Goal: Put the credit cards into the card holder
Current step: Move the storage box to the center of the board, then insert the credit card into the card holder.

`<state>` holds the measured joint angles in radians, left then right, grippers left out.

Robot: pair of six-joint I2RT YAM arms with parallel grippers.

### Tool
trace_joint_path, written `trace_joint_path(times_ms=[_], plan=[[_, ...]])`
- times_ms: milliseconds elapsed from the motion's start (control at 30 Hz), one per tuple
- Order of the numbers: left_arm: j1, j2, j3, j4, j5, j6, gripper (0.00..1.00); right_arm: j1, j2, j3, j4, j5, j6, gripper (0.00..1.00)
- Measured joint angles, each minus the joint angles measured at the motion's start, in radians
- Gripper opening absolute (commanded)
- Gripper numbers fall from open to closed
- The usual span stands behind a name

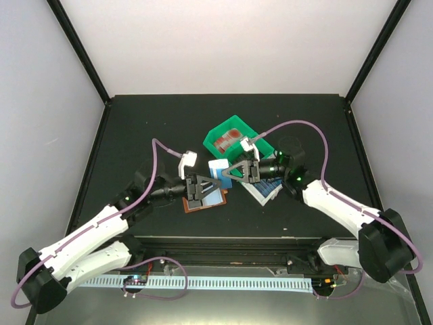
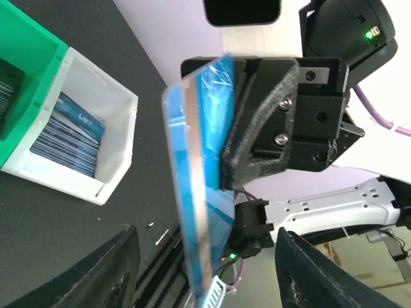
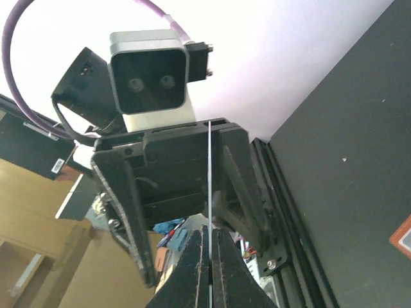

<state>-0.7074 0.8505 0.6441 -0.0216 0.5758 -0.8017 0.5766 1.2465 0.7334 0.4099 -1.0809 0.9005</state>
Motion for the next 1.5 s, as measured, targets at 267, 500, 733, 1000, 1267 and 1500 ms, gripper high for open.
trace_joint_path(times_ms=[267,500,733,1000,1267,1500], plan=[[0.019,-0.011,-0.101,0.141,-0.008,-0.116,0.07,0.002,0.007,-0.031,0.068,-0.026,0.062,0.01],[0.031,-0.018,-0.120,0.204,-0.006,-0.142,0.01,0.002,0.021,-0.033,0.060,-0.022,0.049,0.48],[0.072,-0.056,-0.138,0.043,-0.185,-0.128,0.01,0.006,0.000,-0.011,-0.188,0.105,-0.155,0.56],[0.126,-0.055,-0.287,-0.162,-0.394,-0.114,0.02,0.138,0.127,0.110,-0.522,0.546,-0.368,0.54],[0.146,0.084,-0.374,-0.070,-0.344,-0.111,0.02,0.304,0.394,0.249,-0.734,0.935,-0.431,0.53],[0.152,0.171,-0.391,0.083,-0.256,-0.101,0.02,0.356,0.498,0.296,-0.844,1.115,-0.448,0.44]])
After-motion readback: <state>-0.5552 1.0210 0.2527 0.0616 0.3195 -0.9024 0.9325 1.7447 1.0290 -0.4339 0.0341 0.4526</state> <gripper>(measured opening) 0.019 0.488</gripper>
